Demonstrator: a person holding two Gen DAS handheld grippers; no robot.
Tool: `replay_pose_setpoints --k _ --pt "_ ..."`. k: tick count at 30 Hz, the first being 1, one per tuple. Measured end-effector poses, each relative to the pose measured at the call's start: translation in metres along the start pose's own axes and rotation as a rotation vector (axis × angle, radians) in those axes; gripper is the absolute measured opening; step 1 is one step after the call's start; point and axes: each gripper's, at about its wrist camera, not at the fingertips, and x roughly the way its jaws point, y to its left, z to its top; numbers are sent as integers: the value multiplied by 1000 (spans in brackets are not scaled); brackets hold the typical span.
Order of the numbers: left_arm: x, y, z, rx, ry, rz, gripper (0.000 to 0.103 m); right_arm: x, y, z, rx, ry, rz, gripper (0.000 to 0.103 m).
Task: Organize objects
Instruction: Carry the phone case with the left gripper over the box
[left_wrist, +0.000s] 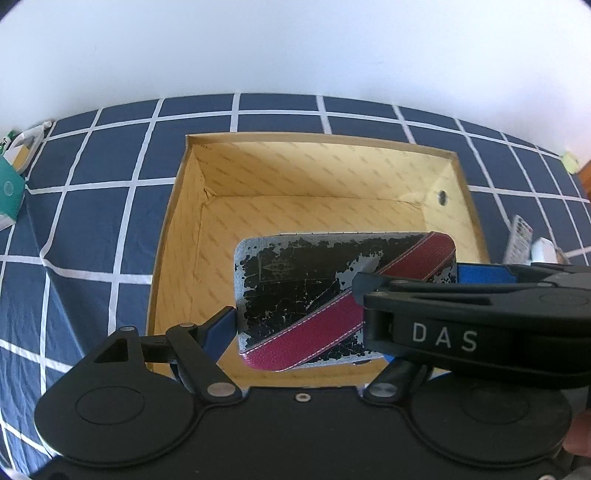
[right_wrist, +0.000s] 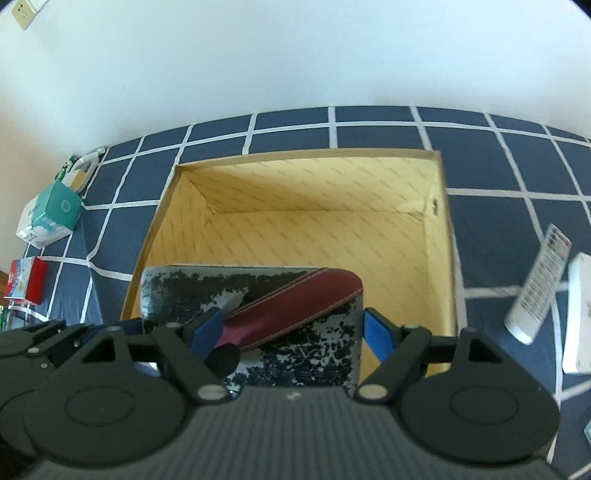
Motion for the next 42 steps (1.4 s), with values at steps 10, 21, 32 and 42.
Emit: replay_pose_setpoints --k 10,21,32,42 --pt "57 11 32 -11 66 13 76 61 -10 36 9 65 18 81" --pt "107 9 57 2 113 9 76 116 -30 61 36 107 18 81" --pt "131 6 74 13 117 -6 76 141 -41 80 57 116 1 81" --pt "150 12 89 5 147 -19 76 167 -40 83 69 133 -15 81"
